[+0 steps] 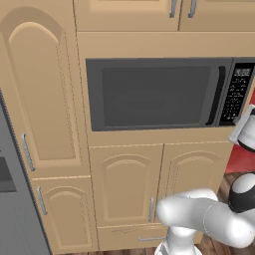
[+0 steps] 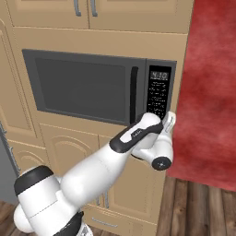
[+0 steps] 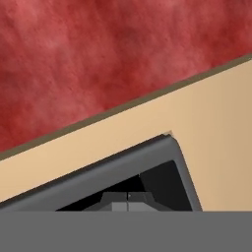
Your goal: Pick the marshmallow from the counter and place it in the microwave. Then turn on the microwave.
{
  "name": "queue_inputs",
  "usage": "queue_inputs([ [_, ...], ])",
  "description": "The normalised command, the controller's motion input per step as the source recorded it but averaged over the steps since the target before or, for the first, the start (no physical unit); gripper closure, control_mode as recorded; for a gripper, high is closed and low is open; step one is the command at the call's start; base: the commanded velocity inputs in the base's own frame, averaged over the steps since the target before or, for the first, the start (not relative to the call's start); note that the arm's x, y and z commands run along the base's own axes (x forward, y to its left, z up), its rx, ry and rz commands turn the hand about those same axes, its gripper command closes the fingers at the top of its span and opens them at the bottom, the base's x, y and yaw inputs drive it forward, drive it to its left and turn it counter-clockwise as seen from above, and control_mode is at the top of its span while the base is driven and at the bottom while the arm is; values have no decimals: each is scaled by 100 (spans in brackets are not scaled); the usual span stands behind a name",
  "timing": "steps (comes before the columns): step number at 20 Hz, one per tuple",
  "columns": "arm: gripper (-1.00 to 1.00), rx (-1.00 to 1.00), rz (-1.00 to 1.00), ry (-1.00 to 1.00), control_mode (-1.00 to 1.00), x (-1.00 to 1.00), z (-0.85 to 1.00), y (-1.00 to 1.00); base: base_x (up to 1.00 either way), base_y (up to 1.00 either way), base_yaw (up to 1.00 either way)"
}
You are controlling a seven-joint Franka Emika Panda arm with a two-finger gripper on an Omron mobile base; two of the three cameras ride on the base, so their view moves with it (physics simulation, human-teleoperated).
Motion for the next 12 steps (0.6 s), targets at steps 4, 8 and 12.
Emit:
queue_inputs([
  [4,100,2,0,0,-100,13,-4,-4,0,0,0],
  [8,100,2,0,0,-100,13,-4,-4,0,0,0],
  [12,100,2,0,0,-100,13,-1,-2,0,0,0],
])
